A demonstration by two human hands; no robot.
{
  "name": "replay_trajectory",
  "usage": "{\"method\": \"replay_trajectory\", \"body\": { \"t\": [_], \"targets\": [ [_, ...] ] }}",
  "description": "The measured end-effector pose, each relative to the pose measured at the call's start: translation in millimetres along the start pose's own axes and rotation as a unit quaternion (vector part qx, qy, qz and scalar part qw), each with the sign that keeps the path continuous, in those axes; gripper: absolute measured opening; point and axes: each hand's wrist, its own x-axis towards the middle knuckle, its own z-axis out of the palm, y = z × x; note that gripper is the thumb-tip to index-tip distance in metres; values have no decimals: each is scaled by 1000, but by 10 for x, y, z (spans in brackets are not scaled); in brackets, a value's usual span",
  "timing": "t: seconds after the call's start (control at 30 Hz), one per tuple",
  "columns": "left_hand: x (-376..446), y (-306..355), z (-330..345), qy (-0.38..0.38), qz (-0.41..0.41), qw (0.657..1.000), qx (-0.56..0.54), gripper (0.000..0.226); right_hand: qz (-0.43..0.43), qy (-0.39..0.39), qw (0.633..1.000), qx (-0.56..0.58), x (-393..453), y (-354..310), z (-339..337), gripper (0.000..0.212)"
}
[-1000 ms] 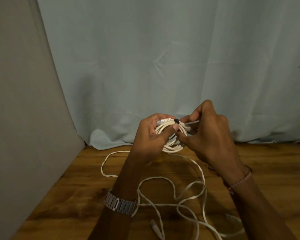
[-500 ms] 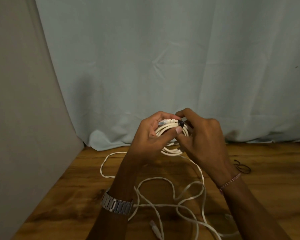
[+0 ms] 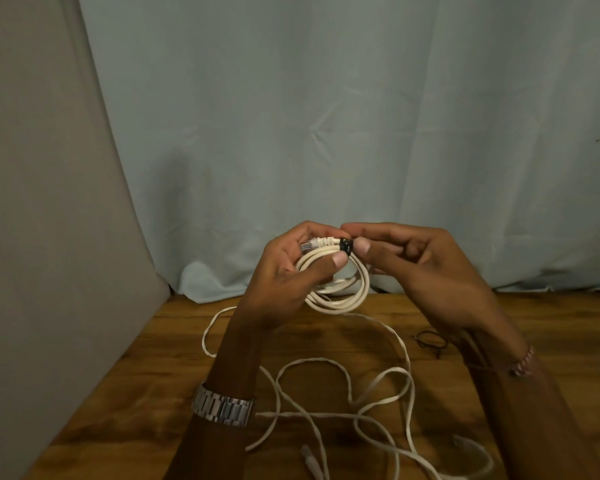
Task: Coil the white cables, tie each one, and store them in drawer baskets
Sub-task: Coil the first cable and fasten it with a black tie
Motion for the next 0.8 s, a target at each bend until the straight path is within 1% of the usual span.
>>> {"method": "replay_trajectory", "body": {
  "t": [0.1,0.23,0.3,0.47,0.5,0.57,0.67,0.73,0.8],
  "targets": [
    [-2,1,-9,-8,5,1000,0,16,31,12,998,60,19,20,20,27],
    [-7,-12,-39,-13,4,1000,-7,15,81,4,984,161,41,34,26,28],
    [-7,-19,-52,-20,2,1000,-11,16,95,1,977,191,44,19,21,30],
    [-14,-54,-63,-49,-8,998,-46,20,145,6,960,239,60,5,5,49],
    [-14,-64,-65,-52,-10,997,-53,22,153,8,959,237,63,8,3,47],
    [-9,-79,-83,-58,-16,996,-63,28,157,2,962,226,69,17,2,35],
    [-4,-85,-125,-66,-27,994,-83,33,119,11,971,207,50,27,6,20],
    [-3,-94,-151,-59,-28,994,-86,27,48,47,989,129,20,24,22,14],
    [-6,-108,-162,-49,-29,995,-80,22,-37,76,996,16,-19,25,53,11]
  ]
}}
